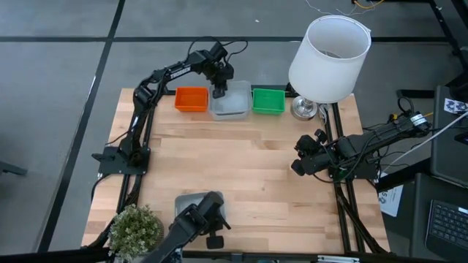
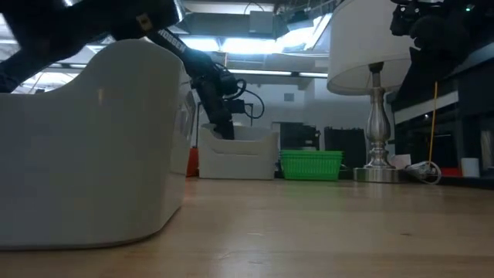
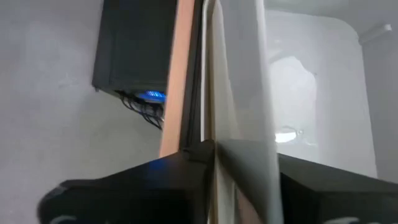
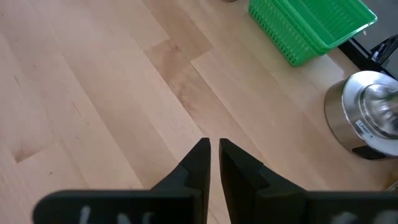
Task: Stack baskets by color
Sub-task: Stack the bottom right gray bin on the top gray bin
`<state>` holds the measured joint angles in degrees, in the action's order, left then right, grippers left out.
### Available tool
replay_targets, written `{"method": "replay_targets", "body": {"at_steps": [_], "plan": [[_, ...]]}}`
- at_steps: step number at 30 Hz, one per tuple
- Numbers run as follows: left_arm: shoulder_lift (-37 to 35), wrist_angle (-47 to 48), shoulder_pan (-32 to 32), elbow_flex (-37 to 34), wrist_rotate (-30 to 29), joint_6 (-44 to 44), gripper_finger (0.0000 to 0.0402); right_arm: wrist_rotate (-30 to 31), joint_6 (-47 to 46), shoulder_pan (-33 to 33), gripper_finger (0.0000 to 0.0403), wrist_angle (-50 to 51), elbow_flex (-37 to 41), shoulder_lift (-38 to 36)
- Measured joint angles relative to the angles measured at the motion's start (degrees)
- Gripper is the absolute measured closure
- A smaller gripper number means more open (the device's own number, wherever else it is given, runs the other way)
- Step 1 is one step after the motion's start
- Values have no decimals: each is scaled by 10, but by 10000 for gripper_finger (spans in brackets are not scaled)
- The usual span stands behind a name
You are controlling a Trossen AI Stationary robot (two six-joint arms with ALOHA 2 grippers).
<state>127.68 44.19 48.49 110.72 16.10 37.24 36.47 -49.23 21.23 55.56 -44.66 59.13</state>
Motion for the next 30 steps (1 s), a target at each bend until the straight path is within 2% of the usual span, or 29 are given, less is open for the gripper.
{"method": "replay_targets", "body": {"at_steps": [8, 23, 30], "plan": [[0, -12, -13, 0, -6, -1, 327, 0, 2, 0, 366, 0, 0, 0], [-3, 27, -22, 1, -33, -40, 287, 0, 2, 0, 366, 0, 0, 0], [-10, 55, -22, 14, -43, -42, 282, 0, 2, 0, 366, 0, 0, 0]]}}
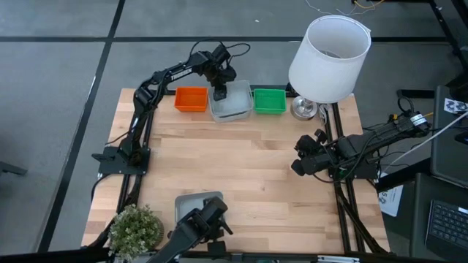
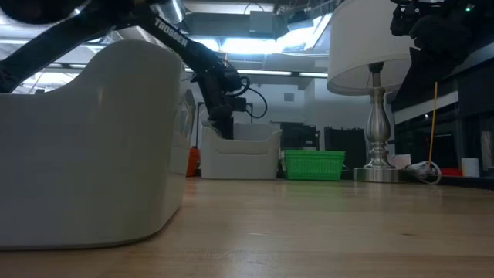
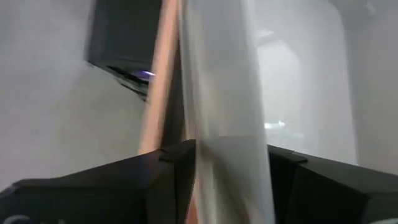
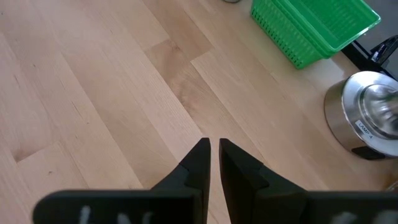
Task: Stack baskets by color
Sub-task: Stack the bottom right gray bin on the top gray bin
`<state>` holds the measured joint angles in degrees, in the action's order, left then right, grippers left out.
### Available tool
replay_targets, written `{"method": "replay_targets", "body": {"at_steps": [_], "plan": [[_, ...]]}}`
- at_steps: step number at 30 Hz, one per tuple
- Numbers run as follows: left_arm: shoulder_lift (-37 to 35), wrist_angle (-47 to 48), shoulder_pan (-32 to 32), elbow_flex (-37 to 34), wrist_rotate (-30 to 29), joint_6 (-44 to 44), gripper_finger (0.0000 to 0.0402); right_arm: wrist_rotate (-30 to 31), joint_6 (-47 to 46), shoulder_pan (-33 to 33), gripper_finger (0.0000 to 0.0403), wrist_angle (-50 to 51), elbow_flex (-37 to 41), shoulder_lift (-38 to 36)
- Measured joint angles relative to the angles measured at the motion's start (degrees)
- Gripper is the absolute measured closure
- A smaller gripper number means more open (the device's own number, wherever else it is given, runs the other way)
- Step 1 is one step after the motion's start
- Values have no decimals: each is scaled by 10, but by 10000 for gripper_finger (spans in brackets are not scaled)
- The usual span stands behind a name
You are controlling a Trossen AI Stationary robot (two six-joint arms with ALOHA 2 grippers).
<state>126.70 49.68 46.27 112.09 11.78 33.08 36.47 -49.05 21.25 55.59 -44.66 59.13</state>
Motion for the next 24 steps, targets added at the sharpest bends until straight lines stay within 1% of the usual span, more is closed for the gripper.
{"method": "replay_targets", "body": {"at_steps": [6, 10, 14, 17, 20, 22, 24], "plan": [[-9, 20, 1, 59, -3, -15, 281, 0, -1, 0, 366, 0, 0, 0], [-9, 44, -5, 85, -1, -19, 281, 0, -1, 0, 366, 0, 0, 0], [-9, 99, -19, 124, 2, -75, 281, 0, -1, 0, 366, 0, 0, 0], [-9, 169, -39, 142, 35, -103, 283, 0, -1, 0, 366, 0, 0, 0], [-10, 222, -70, 129, 65, -117, 285, 0, -1, 0, 366, 0, 0, 0], [-9, 231, -102, 96, 62, -116, 285, 0, -1, 0, 366, 0, 0, 0], [-9, 223, -136, 57, 46, -100, 285, 0, -1, 0, 366, 0, 0, 0]]}}
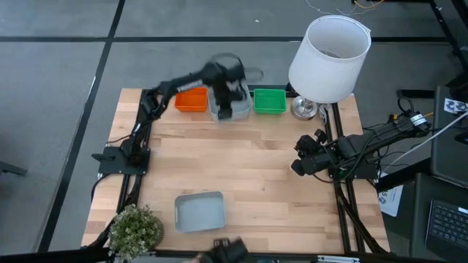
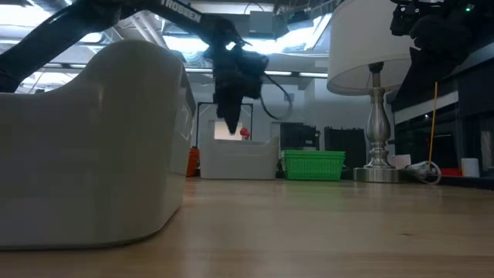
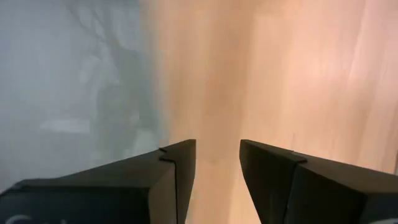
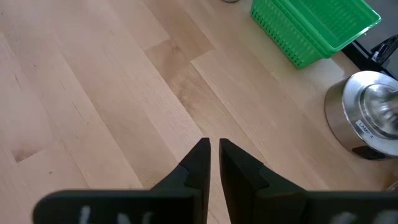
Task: Stack baskets by color
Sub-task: Stack the bottom right gray bin on the top gray bin
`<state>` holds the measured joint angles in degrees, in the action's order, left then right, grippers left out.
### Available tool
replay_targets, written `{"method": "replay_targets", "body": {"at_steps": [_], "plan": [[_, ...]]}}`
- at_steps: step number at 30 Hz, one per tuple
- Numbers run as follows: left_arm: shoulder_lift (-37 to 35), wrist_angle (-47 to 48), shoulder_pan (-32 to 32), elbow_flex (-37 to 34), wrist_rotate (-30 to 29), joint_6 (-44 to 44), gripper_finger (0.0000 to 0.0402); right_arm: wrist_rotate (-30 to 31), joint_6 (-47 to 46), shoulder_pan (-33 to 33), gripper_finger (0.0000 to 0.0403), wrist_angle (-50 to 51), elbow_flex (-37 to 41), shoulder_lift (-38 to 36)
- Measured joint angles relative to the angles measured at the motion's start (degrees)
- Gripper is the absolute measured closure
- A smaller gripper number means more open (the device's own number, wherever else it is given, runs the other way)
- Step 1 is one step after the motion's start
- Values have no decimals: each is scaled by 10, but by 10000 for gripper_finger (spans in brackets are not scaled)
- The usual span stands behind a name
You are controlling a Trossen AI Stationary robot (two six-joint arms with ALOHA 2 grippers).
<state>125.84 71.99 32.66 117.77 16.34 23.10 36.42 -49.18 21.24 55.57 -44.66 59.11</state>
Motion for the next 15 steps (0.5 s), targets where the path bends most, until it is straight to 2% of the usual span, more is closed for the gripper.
{"method": "replay_targets", "body": {"at_steps": [3, 5, 9, 15], "plan": [[0, -6, -47, -49, -44, 49, 285, 0, 0, 0, 366, 0, 0, 0], [0, -22, -69, -70, -95, 59, 285, 0, 0, 0, 366, 0, 0, 0], [0, -47, -81, -93, -194, 60, 285, 0, 0, 0, 366, 0, 0, 0], [0, -72, -54, -98, -218, 60, 285, 0, -1, 0, 366, 0, 0, 0]]}}
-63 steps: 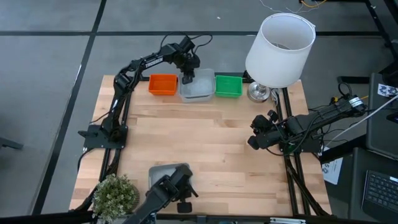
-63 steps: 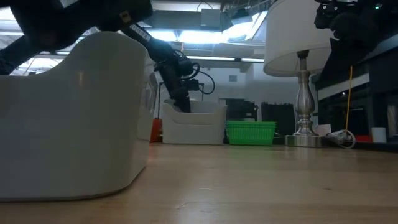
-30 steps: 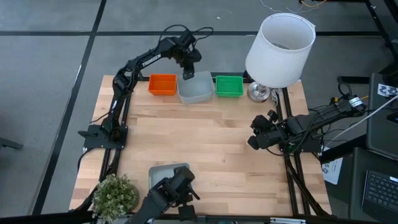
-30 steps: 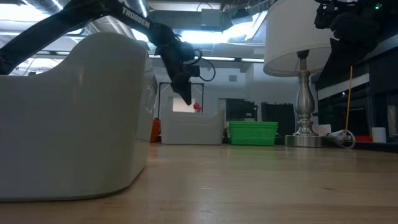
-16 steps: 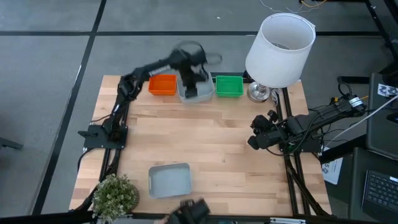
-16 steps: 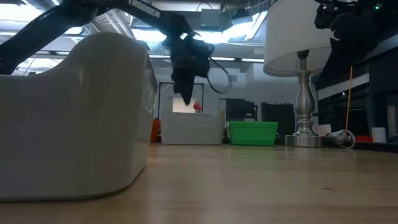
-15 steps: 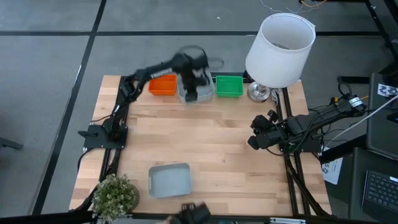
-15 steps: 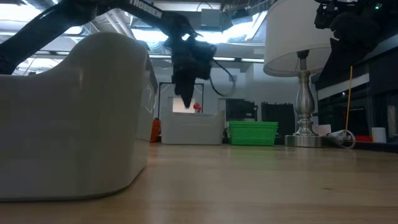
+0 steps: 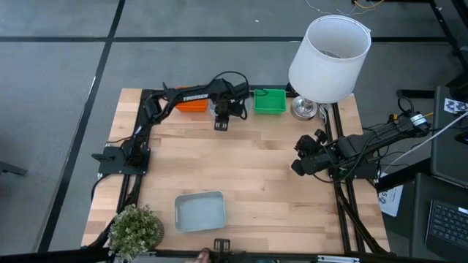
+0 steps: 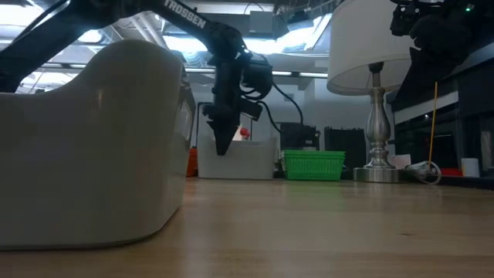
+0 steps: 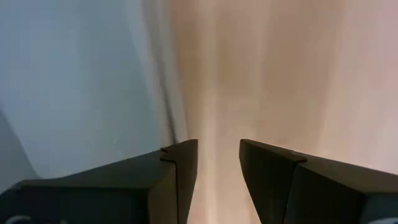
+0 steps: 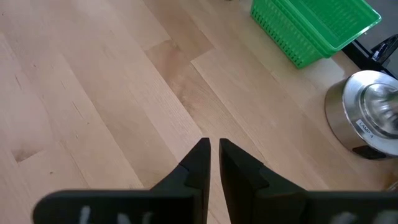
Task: Stack baskets by color
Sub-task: Stack the bottom right gray bin on the top gray bin, then stack the bottom gray bin on the gray bin
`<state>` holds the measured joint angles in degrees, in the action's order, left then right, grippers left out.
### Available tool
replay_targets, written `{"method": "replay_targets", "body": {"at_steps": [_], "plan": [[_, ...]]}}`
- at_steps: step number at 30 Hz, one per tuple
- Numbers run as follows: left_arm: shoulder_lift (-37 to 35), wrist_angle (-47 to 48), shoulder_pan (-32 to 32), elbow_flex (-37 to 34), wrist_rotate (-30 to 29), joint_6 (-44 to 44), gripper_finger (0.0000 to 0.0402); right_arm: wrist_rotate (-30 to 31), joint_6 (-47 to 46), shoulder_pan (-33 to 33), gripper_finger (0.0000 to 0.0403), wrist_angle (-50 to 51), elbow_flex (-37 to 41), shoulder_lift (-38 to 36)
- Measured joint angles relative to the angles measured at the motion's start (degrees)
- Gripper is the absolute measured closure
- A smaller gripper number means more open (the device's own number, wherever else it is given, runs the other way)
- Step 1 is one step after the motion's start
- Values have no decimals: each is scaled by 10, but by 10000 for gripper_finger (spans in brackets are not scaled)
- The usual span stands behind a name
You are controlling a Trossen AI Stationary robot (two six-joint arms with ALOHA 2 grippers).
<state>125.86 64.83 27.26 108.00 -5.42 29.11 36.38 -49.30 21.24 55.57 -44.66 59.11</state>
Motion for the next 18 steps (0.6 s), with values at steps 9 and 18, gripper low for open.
{"method": "replay_targets", "body": {"at_steps": [9, 18], "plan": [[0, -38, 10, 0, 12, -3, 286, 0, -1, 0, 366, 0, 0, 0], [-6, 138, -64, 86, -6, -157, 286, 0, -1, 0, 366, 0, 0, 0]]}}
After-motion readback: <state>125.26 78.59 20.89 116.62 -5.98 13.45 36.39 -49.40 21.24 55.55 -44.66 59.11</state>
